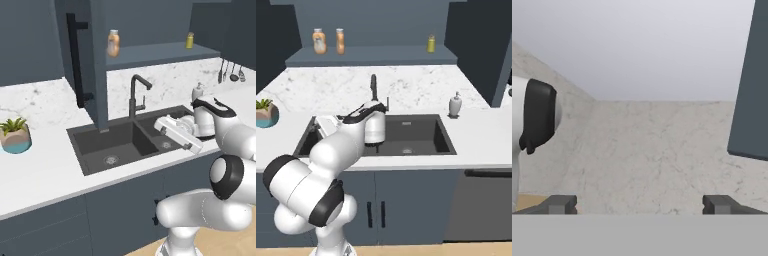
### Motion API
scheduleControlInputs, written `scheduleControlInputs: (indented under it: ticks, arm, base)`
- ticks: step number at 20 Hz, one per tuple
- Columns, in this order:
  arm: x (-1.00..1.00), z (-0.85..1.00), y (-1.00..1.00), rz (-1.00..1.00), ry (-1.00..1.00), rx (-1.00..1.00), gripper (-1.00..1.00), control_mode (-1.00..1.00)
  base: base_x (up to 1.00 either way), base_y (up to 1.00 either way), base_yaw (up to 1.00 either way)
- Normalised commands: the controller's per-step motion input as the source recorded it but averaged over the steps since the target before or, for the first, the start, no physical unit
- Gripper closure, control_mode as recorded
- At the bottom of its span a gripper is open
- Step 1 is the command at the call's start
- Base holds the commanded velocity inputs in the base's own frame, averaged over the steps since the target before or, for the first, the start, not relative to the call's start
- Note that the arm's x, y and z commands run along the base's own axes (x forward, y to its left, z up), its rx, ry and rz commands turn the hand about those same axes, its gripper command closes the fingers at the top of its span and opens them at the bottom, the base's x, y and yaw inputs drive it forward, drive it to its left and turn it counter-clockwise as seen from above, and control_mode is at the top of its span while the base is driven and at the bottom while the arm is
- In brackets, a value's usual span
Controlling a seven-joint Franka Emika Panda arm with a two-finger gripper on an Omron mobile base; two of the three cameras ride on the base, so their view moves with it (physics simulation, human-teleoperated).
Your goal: Put the shaker and condiment bottle from the counter next to their counterparts in the cabinet.
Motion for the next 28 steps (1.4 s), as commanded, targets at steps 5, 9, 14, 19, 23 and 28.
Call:
scheduleControlInputs:
  ticks: [5,9,14,19,23,28]
  arm:
    - [0.0,0.0,0.0,0.0,0.0,0.0,-1.0,1.0]
    - [0.0,0.0,0.0,0.0,0.0,0.0,-1.0,1.0]
    - [0.0,0.0,0.0,0.0,0.0,0.0,-1.0,1.0]
    - [0.0,0.0,0.0,0.0,0.0,0.0,-1.0,1.0]
    - [0.0,0.0,0.0,0.0,0.0,0.0,-1.0,1.0]
    - [0.0,0.0,0.0,0.0,0.0,0.0,-1.0,1.0]
  base:
    - [-0.04,0.45,-0.11]
    - [-0.11,0.52,-0.06]
    - [-0.18,0.52,-0.01]
    - [-0.29,0.48,0.0]
    - [-0.31,0.5,0.0]
    - [-0.31,0.39,0.0]
